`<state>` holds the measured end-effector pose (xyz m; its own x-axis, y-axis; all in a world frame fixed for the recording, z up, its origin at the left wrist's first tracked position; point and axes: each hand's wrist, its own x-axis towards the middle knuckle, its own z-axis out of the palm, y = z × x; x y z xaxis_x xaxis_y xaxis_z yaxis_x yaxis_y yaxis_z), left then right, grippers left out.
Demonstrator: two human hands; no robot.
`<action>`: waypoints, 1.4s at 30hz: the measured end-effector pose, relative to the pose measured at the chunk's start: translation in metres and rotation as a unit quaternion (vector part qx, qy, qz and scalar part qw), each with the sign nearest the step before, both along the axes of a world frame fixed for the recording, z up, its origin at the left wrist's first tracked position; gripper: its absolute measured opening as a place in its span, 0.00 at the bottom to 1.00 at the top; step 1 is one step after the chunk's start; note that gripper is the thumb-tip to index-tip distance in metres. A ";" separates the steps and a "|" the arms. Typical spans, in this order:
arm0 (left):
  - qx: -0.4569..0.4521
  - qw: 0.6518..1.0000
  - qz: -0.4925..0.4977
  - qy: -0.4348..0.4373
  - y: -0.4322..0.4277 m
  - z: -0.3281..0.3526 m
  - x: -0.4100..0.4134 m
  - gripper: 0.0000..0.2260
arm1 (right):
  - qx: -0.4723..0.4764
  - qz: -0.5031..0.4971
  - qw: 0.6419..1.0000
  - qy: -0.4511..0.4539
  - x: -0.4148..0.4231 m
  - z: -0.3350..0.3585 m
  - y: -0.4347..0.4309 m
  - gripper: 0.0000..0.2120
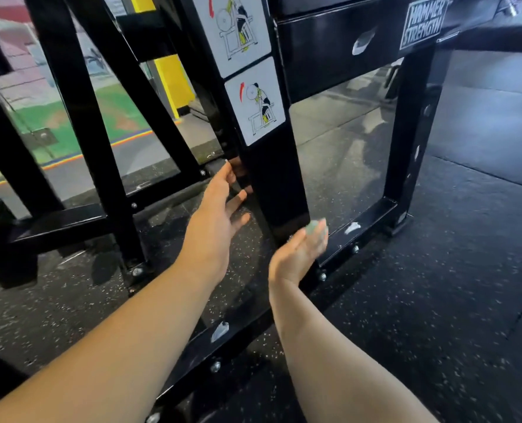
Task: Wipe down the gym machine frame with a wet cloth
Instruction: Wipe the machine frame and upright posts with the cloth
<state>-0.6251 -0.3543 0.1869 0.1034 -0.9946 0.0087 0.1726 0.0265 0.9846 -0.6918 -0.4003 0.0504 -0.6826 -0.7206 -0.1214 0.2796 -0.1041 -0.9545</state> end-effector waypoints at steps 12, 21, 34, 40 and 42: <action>0.110 0.994 0.021 -0.017 -0.009 -0.047 -0.012 0.14 | -0.050 -0.016 0.984 0.169 0.008 -0.037 -0.001 0.22; 0.234 0.970 -0.039 -0.048 -0.012 -0.082 -0.026 0.15 | 0.070 -0.009 0.996 -0.045 -0.004 -0.025 -0.011 0.23; 0.184 0.969 -0.047 -0.157 -0.012 -0.085 -0.021 0.22 | 0.065 0.047 0.996 -0.038 -0.005 -0.050 0.002 0.23; 0.165 0.978 -0.062 -0.108 -0.007 -0.097 -0.021 0.24 | 0.205 0.067 0.966 -0.141 -0.024 -0.083 0.003 0.23; 0.159 0.980 -0.067 -0.097 -0.006 -0.096 -0.023 0.24 | 0.160 0.052 0.979 -0.116 -0.023 -0.059 -0.001 0.23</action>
